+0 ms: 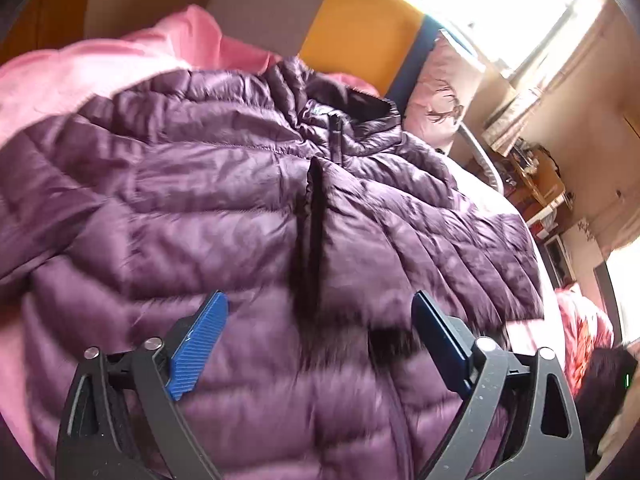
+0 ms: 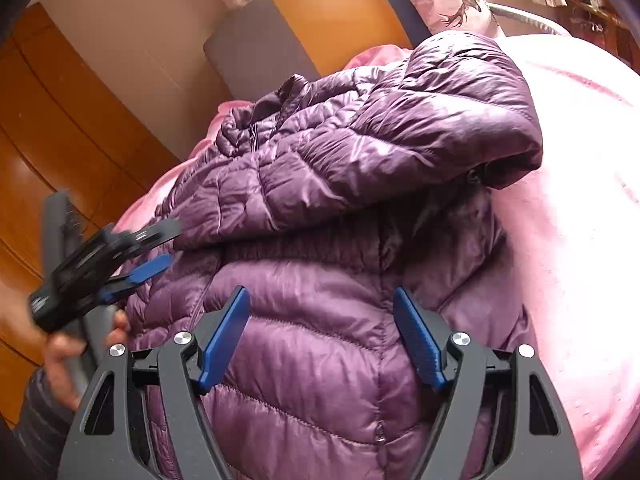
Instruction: Fold large clothes
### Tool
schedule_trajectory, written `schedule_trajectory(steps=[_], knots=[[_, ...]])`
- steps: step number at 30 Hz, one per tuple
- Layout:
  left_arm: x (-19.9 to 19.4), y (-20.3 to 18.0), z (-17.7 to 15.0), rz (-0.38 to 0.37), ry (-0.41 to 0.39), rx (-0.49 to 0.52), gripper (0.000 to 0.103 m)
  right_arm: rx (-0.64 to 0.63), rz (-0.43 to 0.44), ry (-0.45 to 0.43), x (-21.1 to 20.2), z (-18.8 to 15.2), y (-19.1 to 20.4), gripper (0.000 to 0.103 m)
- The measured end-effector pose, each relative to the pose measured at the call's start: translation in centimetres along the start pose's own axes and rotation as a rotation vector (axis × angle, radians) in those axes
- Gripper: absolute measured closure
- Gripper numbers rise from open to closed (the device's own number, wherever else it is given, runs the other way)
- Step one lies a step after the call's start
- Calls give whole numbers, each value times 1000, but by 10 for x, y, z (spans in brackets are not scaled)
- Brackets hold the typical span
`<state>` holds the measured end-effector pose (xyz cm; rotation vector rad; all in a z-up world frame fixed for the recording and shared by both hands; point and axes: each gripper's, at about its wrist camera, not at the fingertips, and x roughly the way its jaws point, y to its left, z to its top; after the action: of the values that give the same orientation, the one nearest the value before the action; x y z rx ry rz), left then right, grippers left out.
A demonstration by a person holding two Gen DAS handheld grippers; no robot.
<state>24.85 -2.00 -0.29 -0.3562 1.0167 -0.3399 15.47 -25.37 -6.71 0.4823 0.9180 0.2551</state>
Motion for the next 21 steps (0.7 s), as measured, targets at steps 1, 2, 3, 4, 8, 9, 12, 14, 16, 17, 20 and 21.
schedule_trajectory(steps=[1,2,3,4,8,9,12,14,16,17,20,21], knots=[[7,0,4,0,12,-12,18,15,11,-6,-1,2,-4,25],[13,1,9,0,22,-26,33,35,30,-14,-2,5,-7,21],[18,0,12,-6,33,-36,44,56,51,-22,-2,8,-12,18],[23,-2,17,-30,51,-40,73,79,71,-30,-2,11,-17,17],[9,-7,31,-35,-6,-14,95,169,125,-54,6,23,-34,9],[2,-5,35,-35,-26,-18,96,186,138,-58,8,26,-37,8],[-22,9,46,-49,-81,-54,96,229,166,-74,15,38,-44,6],[-36,20,51,-44,-108,-66,96,268,189,-90,19,48,-49,5],[-45,32,53,-22,-128,-72,96,312,210,-104,24,57,-55,5],[-48,38,52,-12,-133,-78,96,334,219,-111,26,61,-58,5],[-48,58,47,45,-131,-105,96,410,230,-135,27,68,-71,5],[-47,63,45,58,-128,-109,96,431,221,-146,27,69,-74,5]])
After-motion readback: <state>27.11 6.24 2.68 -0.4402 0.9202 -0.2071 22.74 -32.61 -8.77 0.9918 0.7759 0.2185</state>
